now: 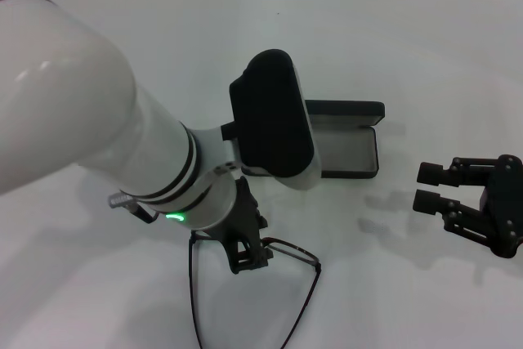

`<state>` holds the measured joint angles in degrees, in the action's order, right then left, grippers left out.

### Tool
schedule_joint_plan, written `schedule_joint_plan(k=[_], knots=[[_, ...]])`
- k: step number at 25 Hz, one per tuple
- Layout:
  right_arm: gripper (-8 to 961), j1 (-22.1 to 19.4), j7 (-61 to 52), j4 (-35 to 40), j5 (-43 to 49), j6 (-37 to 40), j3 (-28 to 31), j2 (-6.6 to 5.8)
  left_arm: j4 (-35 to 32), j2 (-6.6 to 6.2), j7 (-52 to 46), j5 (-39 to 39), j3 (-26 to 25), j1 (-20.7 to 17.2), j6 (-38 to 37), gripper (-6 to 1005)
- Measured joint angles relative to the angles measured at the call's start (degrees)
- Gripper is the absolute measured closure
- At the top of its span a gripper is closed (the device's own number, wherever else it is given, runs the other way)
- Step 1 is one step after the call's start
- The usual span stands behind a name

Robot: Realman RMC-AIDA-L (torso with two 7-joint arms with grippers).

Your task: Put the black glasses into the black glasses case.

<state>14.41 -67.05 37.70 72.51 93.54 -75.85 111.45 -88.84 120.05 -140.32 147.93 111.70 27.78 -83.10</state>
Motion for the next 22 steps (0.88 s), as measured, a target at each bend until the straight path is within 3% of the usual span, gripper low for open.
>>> schedule_joint_plan(k=[11, 16, 22], knots=[[625, 0.0, 0.0, -0.57, 0.0, 0.31, 0.0, 0.09, 0.17, 0.01, 0.18, 0.21, 1.13, 0.0, 1.56, 635], [625, 0.0, 0.02, -0.62, 0.0, 0.47, 0.0, 0.09, 0.35, 0.01, 0.21, 0.25, 1.17, 0.0, 1.72, 708], [626, -0.05, 0.04, -0.62, 0.0, 0.73, 0.0, 0.1, 0.61, 0.01, 0.19, 0.28, 1.61, 0.08, 1.72, 714]])
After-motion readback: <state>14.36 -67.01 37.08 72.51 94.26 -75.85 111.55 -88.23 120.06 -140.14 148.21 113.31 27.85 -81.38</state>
